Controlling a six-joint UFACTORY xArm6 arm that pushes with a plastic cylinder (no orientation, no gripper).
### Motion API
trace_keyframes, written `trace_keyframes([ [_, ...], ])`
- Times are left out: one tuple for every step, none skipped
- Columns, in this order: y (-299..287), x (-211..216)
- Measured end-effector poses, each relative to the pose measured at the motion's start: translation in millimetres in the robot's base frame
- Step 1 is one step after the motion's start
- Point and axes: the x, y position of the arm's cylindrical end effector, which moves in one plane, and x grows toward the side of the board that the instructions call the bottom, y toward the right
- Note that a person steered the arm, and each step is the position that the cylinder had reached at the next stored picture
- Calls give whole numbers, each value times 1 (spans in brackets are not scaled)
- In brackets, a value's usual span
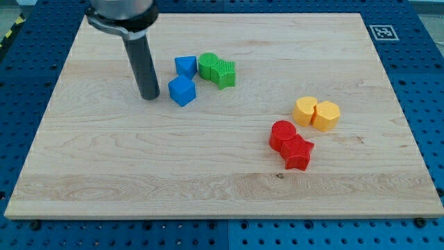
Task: Separate the yellow hexagon from the yellow heart
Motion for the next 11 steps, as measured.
trace_keyframes([
  [33, 2],
  [51, -10],
  [64, -13],
  [69, -2],
  [94, 27],
  [150, 23],
  [200, -4],
  [267, -13],
  [326, -8],
  [331, 2],
  [328, 24],
])
